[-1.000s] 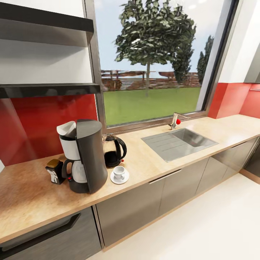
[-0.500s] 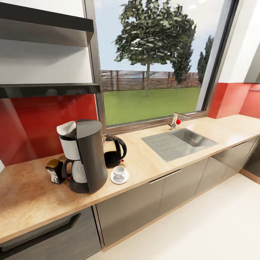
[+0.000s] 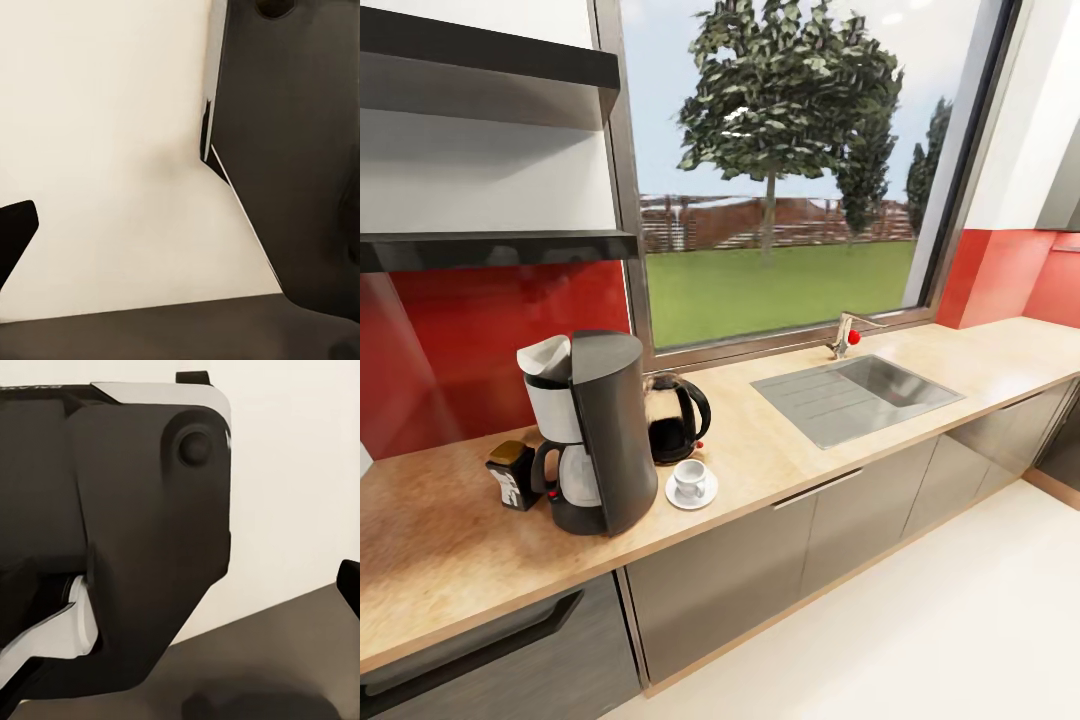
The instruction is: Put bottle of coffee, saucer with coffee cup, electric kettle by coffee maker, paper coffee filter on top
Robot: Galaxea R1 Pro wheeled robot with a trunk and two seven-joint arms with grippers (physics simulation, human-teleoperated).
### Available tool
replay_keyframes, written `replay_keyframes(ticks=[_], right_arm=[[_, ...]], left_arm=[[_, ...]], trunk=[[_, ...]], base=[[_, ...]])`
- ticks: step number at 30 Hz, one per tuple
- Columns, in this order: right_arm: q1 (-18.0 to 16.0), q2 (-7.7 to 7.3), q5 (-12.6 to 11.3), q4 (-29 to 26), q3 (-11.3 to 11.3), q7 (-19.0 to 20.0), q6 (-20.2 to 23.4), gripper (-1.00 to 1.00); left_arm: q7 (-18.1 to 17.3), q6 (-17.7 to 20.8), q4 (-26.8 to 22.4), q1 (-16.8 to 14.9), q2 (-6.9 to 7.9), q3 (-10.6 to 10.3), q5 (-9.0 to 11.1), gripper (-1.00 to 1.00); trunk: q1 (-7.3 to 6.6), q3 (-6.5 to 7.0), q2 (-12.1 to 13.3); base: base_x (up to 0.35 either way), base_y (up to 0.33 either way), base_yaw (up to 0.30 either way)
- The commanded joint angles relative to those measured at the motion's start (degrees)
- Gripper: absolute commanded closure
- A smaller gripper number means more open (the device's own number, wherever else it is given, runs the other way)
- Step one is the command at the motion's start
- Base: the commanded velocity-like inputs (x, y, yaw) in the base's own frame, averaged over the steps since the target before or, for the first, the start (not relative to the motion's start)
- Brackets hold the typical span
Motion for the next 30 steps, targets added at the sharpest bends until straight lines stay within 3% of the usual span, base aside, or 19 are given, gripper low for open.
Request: replay_keyframes(ticks=[1,4,9,16,24,30], right_arm=[[-0.02,-0.01,-0.54,-0.14,0.48,-0.30,0.00,-1.00],[-0.02,0.01,-0.59,-0.09,0.49,-0.31,-1.96,-1.00],[-0.02,0.06,-0.64,-0.33,0.47,-0.31,-10.34,-1.00],[-0.03,0.06,-0.64,-0.38,0.47,-0.31,-20.40,-1.00],[-0.02,0.06,-0.58,-0.32,0.47,-0.31,-22.06,-1.00],[-0.02,0.06,-0.63,-0.30,0.47,-0.31,-22.17,-1.00]], left_arm=[[0.16,0.05,0.06,-0.08,0.01,0.49,-0.61,-1.00],[0.16,0.01,-0.01,-0.08,0.01,0.45,-0.62,-1.00],[0.16,-0.91,-0.05,-0.08,0.01,0.44,-0.63,-1.00],[0.16,-8.34,0.01,-0.08,0.03,0.31,-0.63,-1.00],[0.16,-16.13,-0.03,-0.08,0.01,0.44,-0.63,-1.00],[0.16,-17.50,-0.02,-0.08,0.01,0.35,-0.66,-1.00]], trunk=[[0.03,-0.13,-0.13],[0.03,-0.13,-0.13],[0.03,-0.13,-0.13],[0.03,-0.13,-0.13],[0.03,-0.13,-0.13],[0.03,-0.13,-0.13]], base=[[0.000,0.000,0.000],[0.000,0.000,0.000],[0.000,0.000,0.000],[0.000,0.000,0.000],[0.000,0.000,0.000],[0.000,0.000,0.000]])
